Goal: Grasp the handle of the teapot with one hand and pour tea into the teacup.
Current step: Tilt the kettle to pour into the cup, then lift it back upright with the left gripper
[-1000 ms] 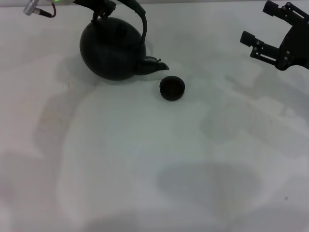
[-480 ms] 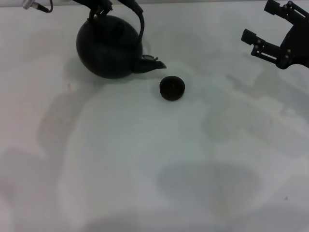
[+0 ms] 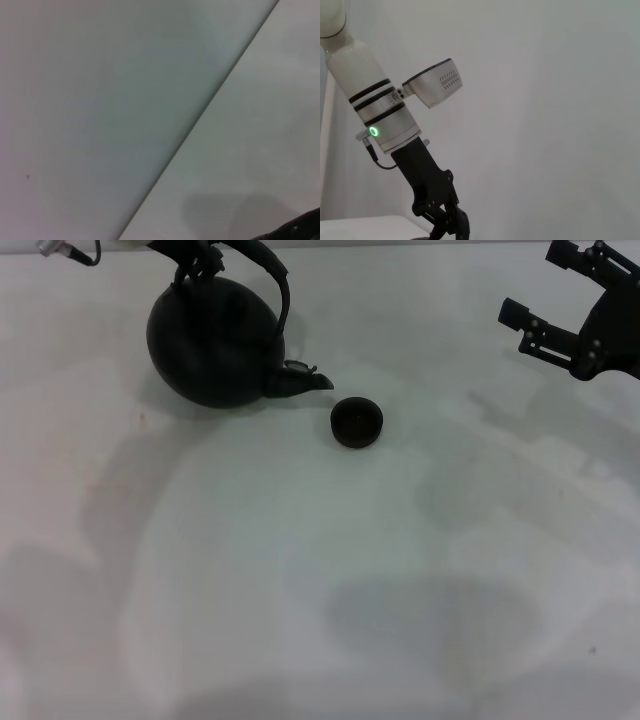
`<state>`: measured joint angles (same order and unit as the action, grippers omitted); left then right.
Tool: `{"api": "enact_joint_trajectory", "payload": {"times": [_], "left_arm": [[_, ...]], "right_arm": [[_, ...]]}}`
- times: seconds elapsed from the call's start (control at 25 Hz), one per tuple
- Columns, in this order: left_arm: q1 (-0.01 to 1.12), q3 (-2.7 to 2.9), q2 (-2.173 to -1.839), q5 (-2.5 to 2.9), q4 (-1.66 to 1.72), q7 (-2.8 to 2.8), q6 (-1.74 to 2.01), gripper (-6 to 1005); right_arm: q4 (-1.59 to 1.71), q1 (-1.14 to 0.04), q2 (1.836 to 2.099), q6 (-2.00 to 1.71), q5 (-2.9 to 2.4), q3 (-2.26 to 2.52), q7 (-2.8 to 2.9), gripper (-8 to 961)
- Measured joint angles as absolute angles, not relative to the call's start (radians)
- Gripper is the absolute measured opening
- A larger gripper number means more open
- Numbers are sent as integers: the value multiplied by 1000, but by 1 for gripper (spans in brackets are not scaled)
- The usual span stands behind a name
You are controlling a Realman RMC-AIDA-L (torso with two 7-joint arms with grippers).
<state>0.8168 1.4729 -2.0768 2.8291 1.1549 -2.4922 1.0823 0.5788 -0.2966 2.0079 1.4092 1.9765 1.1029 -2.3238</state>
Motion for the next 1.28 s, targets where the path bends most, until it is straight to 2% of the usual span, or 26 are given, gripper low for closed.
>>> {"api": "enact_joint_trajectory", "payload": {"times": [1.28], "left_arm": [[894, 1530, -2062, 2835, 1167, -2447, 1205, 136]], "right_arm": [[555, -299, 2008, 1405, 1976, 1101, -2334, 853]]}}
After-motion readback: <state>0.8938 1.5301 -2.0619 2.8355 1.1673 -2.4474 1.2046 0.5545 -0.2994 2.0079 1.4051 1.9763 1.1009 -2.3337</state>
